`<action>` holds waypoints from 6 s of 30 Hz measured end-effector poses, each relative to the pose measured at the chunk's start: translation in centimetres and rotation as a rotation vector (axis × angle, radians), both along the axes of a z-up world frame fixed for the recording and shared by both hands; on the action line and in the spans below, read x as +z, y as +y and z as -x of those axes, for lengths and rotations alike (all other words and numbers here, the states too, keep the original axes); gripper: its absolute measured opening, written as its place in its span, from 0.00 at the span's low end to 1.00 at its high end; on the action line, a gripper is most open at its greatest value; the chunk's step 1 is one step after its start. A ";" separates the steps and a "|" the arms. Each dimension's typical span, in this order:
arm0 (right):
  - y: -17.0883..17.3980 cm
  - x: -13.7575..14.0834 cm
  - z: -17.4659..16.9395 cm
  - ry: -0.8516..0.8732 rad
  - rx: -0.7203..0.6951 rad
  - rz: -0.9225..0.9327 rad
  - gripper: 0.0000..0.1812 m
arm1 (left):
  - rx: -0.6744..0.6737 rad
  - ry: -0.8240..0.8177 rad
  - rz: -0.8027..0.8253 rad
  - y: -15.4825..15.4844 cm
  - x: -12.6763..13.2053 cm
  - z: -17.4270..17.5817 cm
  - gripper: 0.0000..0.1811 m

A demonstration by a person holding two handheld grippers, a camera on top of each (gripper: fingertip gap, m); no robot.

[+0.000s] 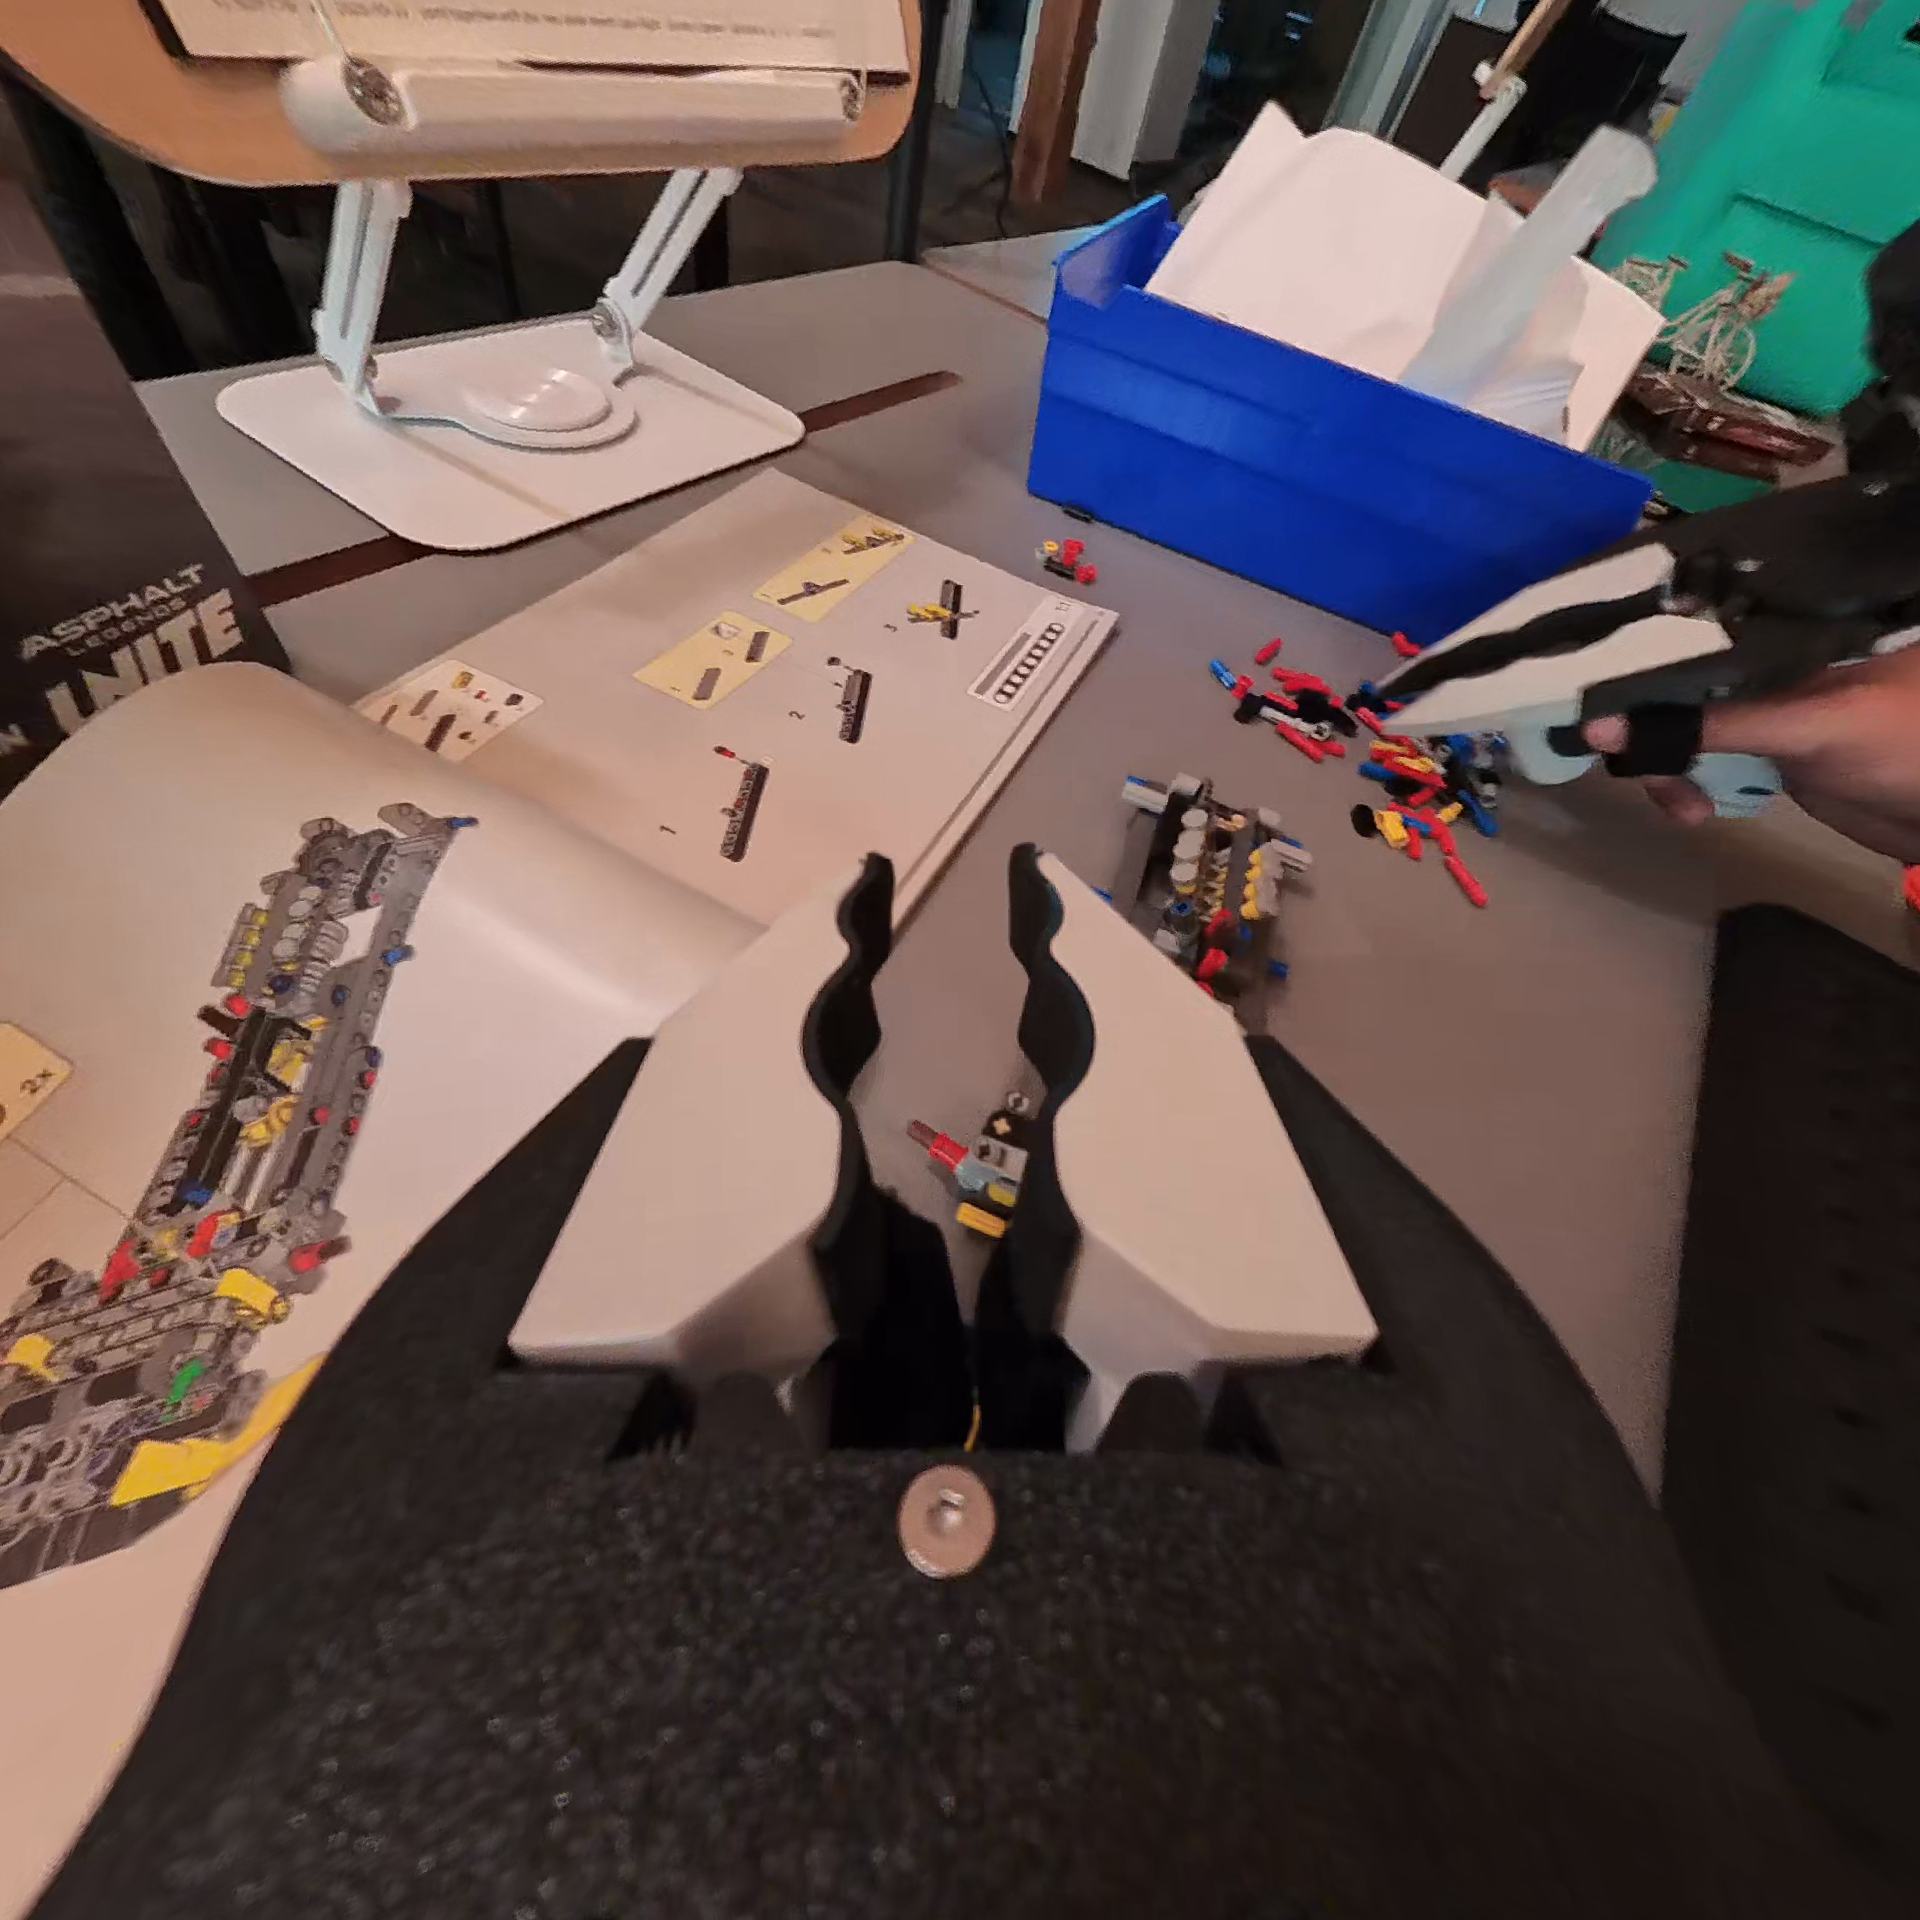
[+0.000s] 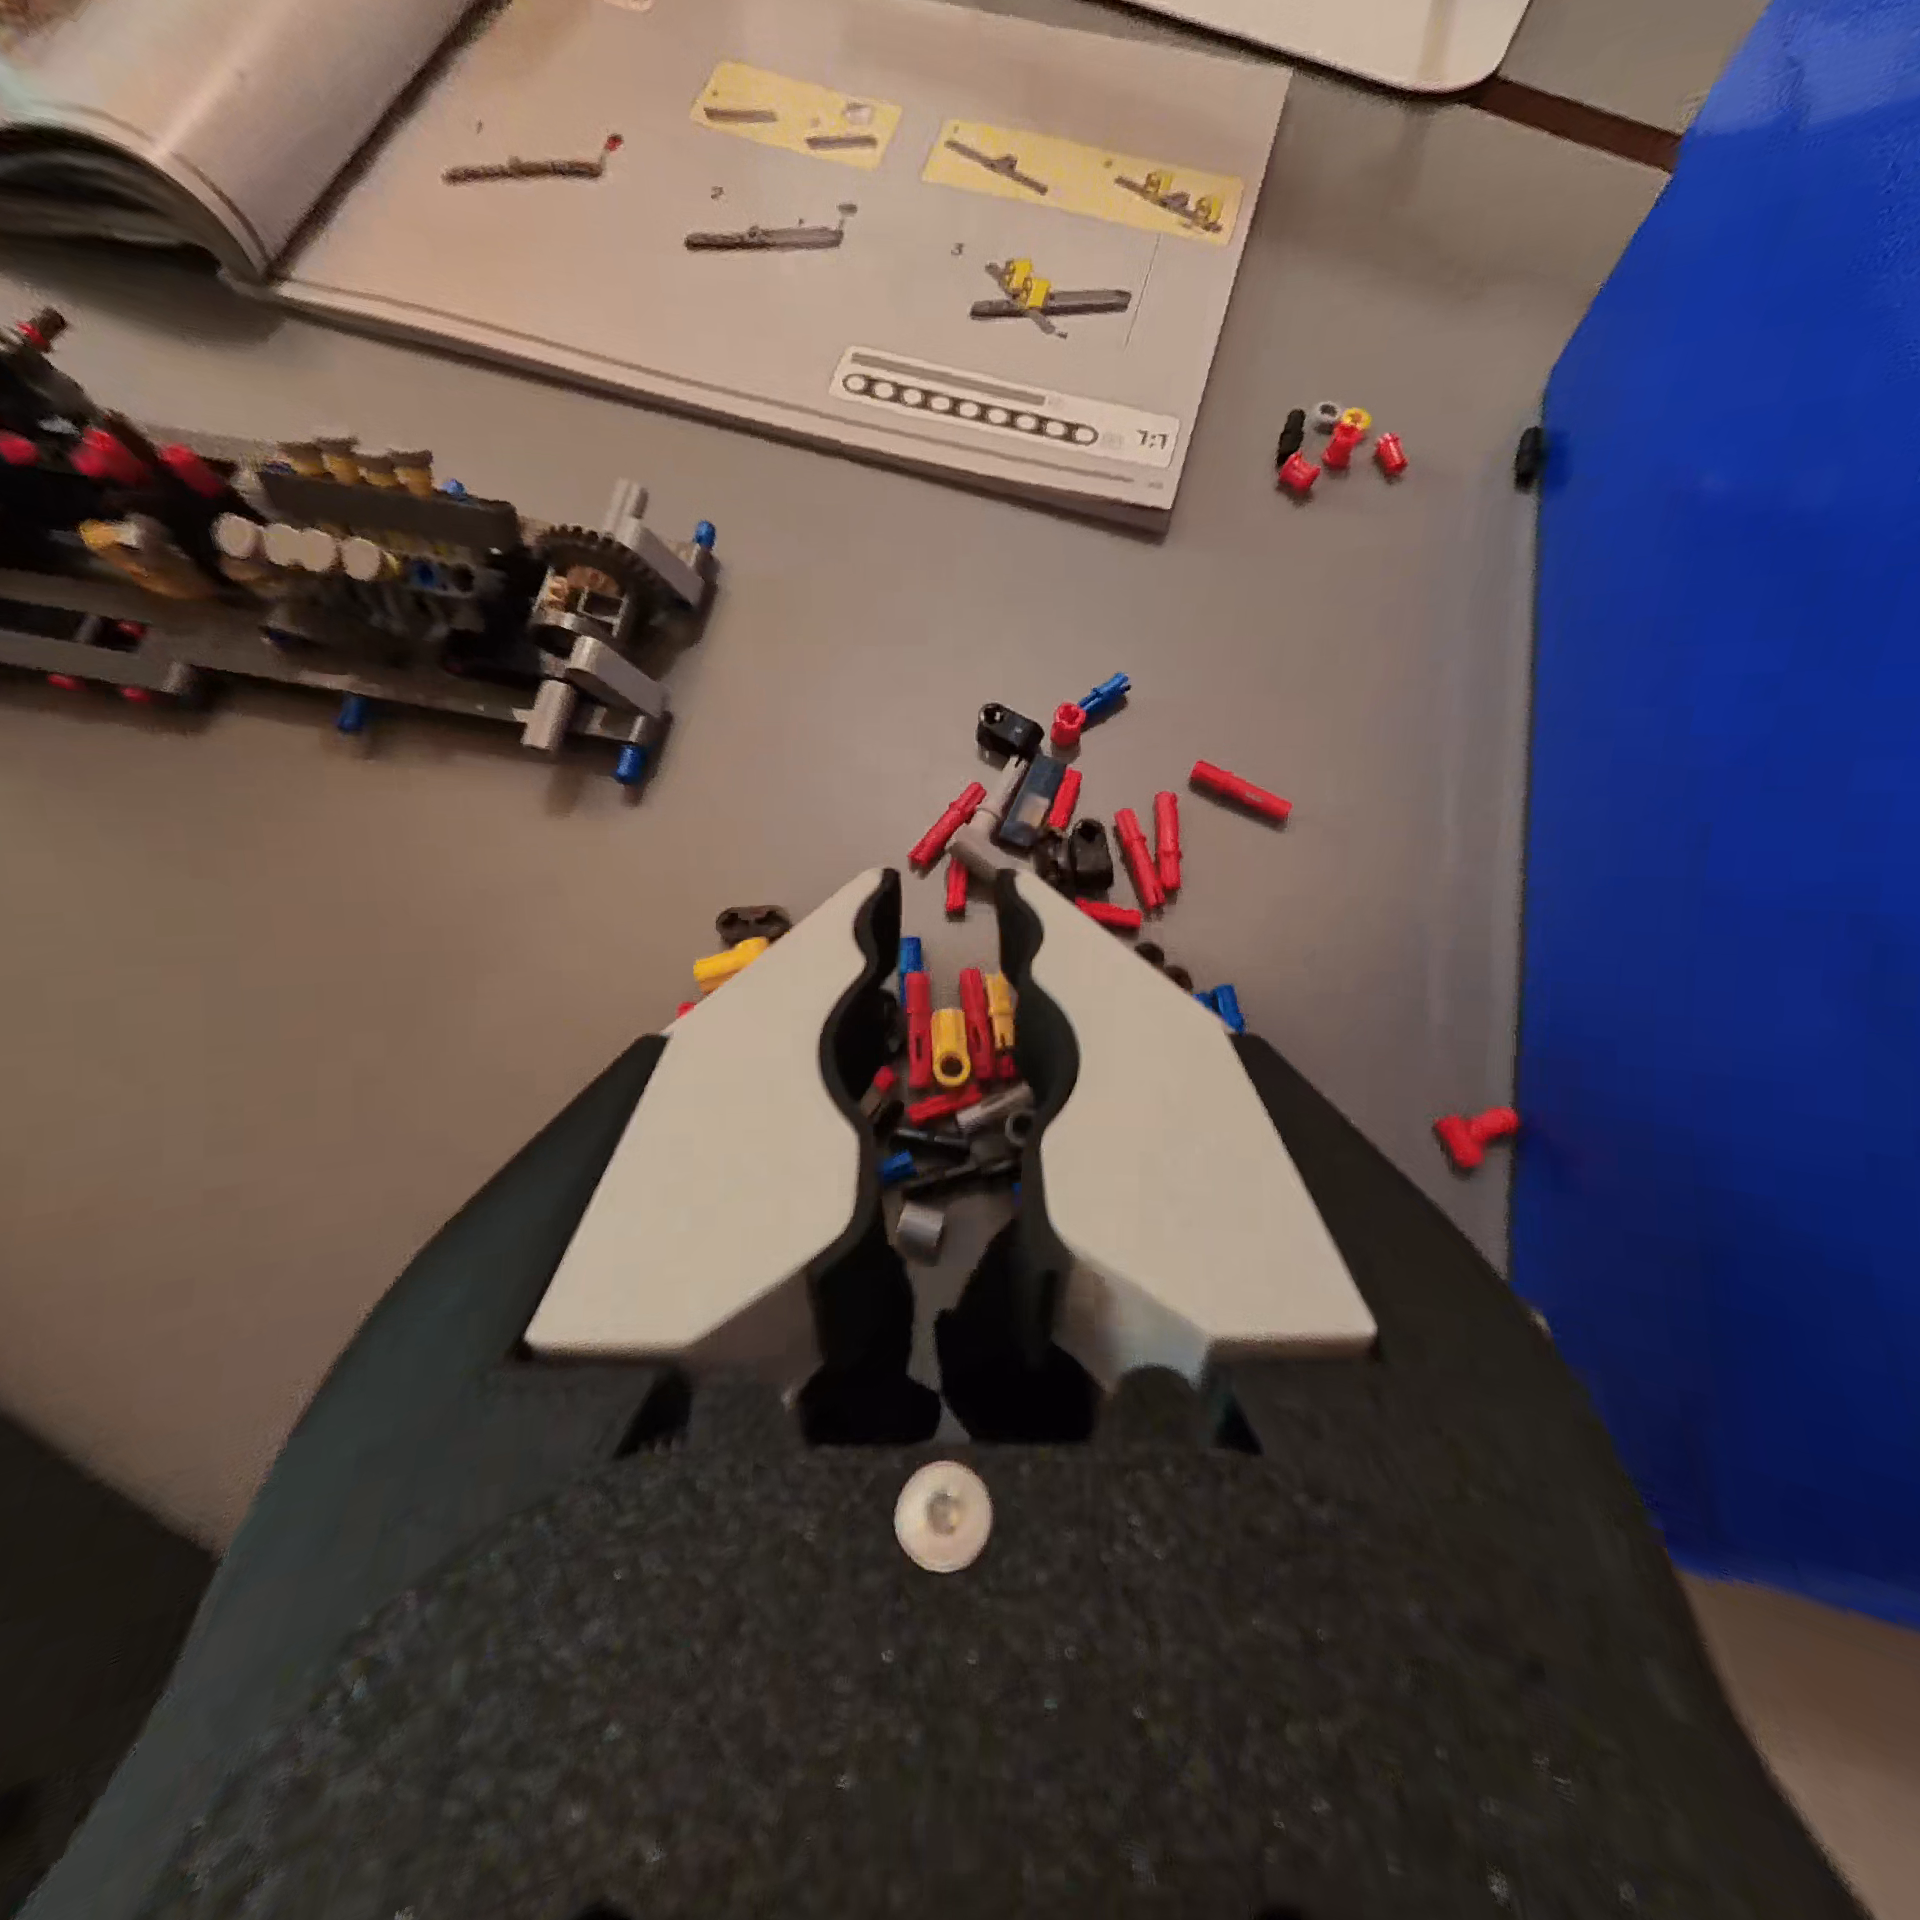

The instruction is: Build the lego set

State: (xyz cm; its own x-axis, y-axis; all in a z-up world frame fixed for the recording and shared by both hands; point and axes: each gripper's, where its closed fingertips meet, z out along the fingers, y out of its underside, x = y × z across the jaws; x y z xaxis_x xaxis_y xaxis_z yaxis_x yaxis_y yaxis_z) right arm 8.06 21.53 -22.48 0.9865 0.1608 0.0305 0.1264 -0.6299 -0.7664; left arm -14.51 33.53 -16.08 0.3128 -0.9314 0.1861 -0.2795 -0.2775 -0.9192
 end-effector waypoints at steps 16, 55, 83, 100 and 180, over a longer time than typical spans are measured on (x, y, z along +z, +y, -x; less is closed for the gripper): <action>2.1 -2.2 -0.6 0.097 -0.042 0.178 0.05 | -0.025 0.050 -0.086 -0.8 -1.6 0.5 0.10; -2.2 -1.1 17.7 0.140 0.556 0.157 0.00 | -0.028 0.093 -0.142 -1.5 -1.8 0.8 0.10; -5.6 -0.3 -0.9 0.061 -0.059 0.130 0.12 | -0.050 0.165 -0.171 -2.2 -2.9 0.9 0.10; -3.2 -2.1 -1.5 -0.050 0.161 0.225 0.11 | -0.042 0.202 -0.170 -1.7 -3.8 1.3 0.10; -50.0 -10.0 3.5 0.012 -0.679 0.086 0.13 | -0.072 0.054 -0.547 -8.1 1.2 -2.8 0.07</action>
